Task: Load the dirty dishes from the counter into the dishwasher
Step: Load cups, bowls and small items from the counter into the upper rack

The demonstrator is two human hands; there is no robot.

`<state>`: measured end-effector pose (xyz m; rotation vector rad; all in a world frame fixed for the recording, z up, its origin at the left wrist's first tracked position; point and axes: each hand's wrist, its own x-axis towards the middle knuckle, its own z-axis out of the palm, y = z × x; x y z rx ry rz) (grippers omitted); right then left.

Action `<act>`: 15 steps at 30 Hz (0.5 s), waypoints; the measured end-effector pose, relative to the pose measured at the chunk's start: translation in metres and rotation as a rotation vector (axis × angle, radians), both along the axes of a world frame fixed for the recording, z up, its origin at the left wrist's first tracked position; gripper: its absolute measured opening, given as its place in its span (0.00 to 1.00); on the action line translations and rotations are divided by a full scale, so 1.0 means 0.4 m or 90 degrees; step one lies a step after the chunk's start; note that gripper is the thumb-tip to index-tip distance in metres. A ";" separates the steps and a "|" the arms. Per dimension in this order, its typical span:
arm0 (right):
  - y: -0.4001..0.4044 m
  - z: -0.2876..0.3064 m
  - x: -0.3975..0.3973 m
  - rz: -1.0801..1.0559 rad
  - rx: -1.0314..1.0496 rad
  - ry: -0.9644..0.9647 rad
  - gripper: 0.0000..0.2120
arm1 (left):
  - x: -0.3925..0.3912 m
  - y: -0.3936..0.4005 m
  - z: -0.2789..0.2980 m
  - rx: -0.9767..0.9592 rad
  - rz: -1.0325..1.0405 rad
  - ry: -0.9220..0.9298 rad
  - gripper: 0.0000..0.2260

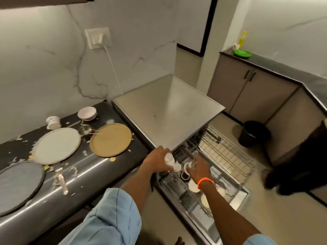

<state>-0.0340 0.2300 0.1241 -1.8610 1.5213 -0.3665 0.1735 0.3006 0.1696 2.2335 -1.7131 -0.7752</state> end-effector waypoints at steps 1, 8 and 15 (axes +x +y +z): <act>-0.008 -0.011 -0.032 -0.020 0.011 0.003 0.26 | -0.030 -0.022 -0.010 0.006 -0.011 0.002 0.33; -0.045 -0.089 -0.198 -0.051 0.071 0.042 0.27 | -0.178 -0.162 -0.084 0.062 -0.068 -0.013 0.33; -0.126 -0.166 -0.247 -0.113 0.121 0.023 0.30 | -0.249 -0.298 -0.182 0.112 -0.057 -0.005 0.30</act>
